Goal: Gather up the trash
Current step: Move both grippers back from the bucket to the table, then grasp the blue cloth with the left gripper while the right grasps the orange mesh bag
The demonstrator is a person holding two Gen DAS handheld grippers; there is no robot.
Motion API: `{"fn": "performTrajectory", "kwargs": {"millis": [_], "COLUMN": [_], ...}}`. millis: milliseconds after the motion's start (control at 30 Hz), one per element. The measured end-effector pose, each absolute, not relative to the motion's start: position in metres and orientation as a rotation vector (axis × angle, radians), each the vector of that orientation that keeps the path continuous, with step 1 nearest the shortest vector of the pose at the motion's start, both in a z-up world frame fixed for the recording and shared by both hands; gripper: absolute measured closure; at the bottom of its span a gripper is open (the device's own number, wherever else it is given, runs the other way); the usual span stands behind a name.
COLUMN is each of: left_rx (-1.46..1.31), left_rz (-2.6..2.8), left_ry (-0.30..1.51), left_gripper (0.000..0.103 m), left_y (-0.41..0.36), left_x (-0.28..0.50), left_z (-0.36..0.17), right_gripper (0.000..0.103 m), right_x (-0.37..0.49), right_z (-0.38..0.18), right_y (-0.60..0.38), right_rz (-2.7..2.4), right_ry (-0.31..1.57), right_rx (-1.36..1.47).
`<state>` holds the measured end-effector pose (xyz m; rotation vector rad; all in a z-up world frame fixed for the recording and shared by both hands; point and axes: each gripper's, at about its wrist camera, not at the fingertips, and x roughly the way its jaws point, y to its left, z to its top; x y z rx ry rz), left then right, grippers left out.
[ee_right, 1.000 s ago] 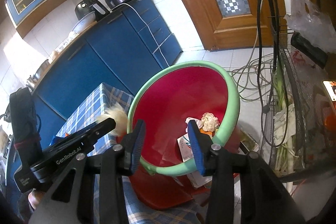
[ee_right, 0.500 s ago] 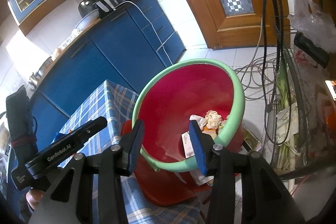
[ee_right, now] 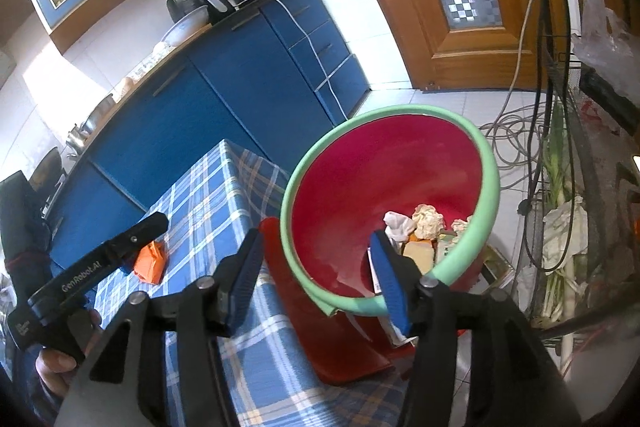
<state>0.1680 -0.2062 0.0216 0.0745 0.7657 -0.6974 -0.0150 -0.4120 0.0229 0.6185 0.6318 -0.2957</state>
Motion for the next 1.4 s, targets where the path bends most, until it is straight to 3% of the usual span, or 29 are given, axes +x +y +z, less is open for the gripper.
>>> {"fn": "performTrajectory", "kwargs": {"millis": [367,1400], "left_rx": [0.04,-0.046], "left_rz": [-0.589,-0.289], "left_ry": [0.738,0.817], "left_gripper": [0.057,0.053], "left_y": [-0.153,-0.059], "left_x": [0.187,0.275], "left_z": [0.031,-0.021], "right_gripper": [0.035,0.034], "right_x": [-0.004,0.024], "right_z": [0.02,0.014], "right_y": [-0.399,-0.372], "right_rz": [-0.277,-0.269], "right_ry": [0.659,0.731], "right_rx": [0.612,0.558]}}
